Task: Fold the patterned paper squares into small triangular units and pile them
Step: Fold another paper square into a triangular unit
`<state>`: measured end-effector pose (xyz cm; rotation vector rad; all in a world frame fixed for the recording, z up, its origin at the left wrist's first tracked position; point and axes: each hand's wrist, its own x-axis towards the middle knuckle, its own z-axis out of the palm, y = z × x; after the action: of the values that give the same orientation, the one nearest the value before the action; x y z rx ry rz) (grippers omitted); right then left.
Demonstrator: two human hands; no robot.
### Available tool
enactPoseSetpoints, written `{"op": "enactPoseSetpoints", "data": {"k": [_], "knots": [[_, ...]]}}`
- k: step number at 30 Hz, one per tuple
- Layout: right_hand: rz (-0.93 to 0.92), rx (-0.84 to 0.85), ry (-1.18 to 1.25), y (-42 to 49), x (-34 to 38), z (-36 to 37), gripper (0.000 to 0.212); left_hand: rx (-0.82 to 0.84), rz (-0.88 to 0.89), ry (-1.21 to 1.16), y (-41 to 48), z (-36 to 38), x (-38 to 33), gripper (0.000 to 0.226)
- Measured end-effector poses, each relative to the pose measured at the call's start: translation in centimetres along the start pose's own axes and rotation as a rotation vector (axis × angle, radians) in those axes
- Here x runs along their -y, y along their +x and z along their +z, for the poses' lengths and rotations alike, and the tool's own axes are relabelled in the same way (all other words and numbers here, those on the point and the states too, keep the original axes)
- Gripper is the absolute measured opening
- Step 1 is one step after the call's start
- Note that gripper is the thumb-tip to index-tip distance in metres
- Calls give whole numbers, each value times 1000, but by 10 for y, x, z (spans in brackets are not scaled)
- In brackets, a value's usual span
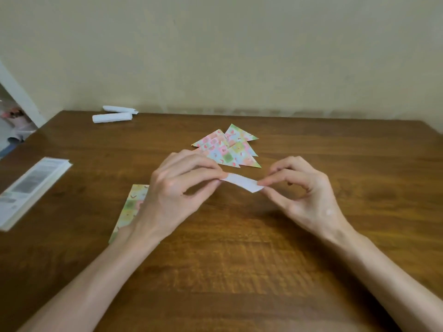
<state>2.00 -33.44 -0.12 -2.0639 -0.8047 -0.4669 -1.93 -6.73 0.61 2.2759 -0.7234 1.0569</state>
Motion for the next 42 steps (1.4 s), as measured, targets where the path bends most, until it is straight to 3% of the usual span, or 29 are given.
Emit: {"op": "enactPoseSetpoints", "data": {"k": [3,7,10,15,20,25,29,33,36,42], "knots": [[13,20,-20,-5,-8,-2,15,83,65,30,0,3,1,7],[68,215,-79,-10,-19,-6,12,437,31,13,-12,7,9,13],[76,324,-111,-12,-24,-5,8,567,-19,-17,-18,9,10,15],[91,404,-102,-12,-24,-12,10,595,-93,-2,-20,10,2,39],[92,441,-69,-14,-21,-13,11,597,-128,-62,-17,15,-7,27],[182,436,15,-13,-21,-10,17,572,-307,-154,-16,16,-15,32],[207,392,-26,-14,-21,-1,15,537,-435,-215,-18,22,-18,64],[216,347,-66,-17,-19,5,8,509,-448,-155,-18,24,-19,35],[214,315,-80,-19,-19,10,6,487,-363,-66,-19,25,-20,13],[169,319,-129,-20,-18,12,14,530,-222,36,-22,21,-13,32]]}}
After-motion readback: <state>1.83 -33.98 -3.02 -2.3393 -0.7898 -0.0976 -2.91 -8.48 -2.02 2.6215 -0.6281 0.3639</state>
